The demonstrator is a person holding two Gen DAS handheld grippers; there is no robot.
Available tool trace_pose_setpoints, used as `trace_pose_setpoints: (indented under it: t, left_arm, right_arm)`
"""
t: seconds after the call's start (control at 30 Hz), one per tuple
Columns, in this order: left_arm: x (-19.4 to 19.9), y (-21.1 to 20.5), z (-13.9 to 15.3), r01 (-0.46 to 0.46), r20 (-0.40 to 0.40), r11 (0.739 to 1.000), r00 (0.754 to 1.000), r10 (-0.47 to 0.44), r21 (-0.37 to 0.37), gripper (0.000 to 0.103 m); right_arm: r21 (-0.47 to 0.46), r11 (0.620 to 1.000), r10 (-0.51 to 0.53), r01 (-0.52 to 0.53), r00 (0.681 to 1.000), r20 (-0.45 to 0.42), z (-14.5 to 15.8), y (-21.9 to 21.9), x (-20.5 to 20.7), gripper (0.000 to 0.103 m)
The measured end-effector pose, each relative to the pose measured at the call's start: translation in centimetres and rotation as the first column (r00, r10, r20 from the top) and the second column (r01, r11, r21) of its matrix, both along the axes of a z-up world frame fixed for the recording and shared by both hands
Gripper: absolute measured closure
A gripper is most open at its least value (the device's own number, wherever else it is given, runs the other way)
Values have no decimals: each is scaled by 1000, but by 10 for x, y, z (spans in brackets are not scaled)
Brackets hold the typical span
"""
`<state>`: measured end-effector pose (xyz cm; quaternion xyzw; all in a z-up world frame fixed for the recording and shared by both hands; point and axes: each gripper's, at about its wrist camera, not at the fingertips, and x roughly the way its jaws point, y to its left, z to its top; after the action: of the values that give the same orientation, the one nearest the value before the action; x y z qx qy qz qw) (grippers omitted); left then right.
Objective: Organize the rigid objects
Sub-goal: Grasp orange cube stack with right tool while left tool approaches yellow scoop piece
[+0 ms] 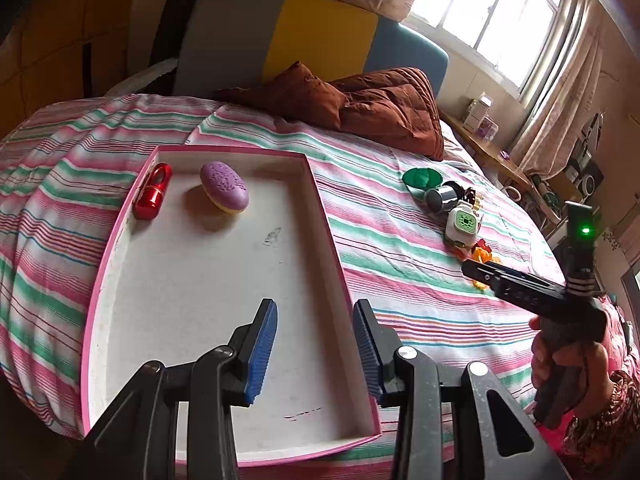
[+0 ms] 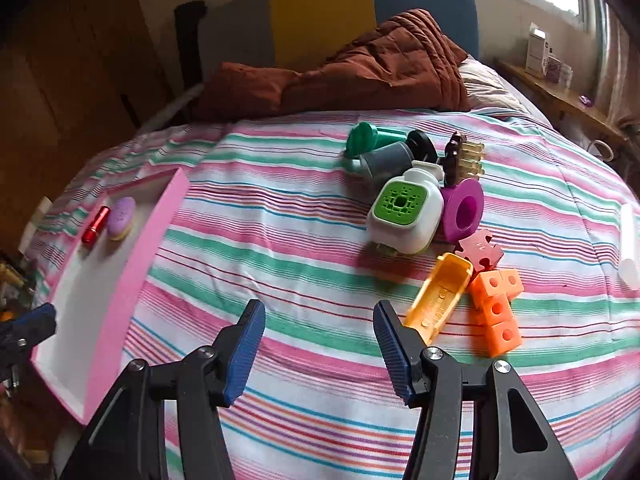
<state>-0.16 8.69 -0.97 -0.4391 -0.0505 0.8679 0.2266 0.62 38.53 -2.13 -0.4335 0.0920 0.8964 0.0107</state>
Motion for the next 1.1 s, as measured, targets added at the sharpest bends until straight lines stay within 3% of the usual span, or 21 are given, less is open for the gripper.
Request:
trace_pose_setpoints:
  t: [0.1, 0.2, 0.37, 0.5, 0.63, 0.7, 0.83, 0.97, 1.1]
  left_arm:
    - [2, 7, 0, 14, -5, 1000, 1000, -14, -9, 64]
    - [4, 12, 1, 24, -12, 1000, 1000, -24, -13, 64]
    - [6, 21, 1, 41, -5, 999, 999, -41, -17, 64]
    - [11, 24, 4, 53, -29, 998, 998, -54, -34, 64]
    - [10, 22, 7, 42, -36, 998, 998, -44, -36, 64]
    - [9, 22, 6, 40, -29, 999, 999, -41, -33, 64]
    - [10, 25, 4, 48, -24, 998, 998, -49, -41, 64]
    - [13, 30, 5, 61, -31, 997, 998, -63, -45, 64]
    - [16, 38, 7, 81, -38, 995, 996, -83, -52, 64]
  right_arm:
    - [7, 997, -71, 71, 996, -51, 13, 17, 14, 45]
    - [74, 985, -152, 156, 987, -56, 18, 37, 17, 45]
    - [76, 981, -180, 176, 982, 52, -3, 57, -13, 45]
    - [53, 987, -158, 153, 983, 95, -19, 48, -26, 43]
    - [7, 1000, -6, 5, 999, 36, -12, 10, -17, 43]
    - [-16, 1000, 23, -23, 1000, -11, -1, 3, -7, 43]
    - [-52, 990, -132, 130, 990, -42, 14, 36, 13, 41]
    - [68, 944, -324, 322, 946, 14, 6, 84, 18, 41]
    - [85, 951, -304, 298, 949, 78, -12, 101, 10, 47]
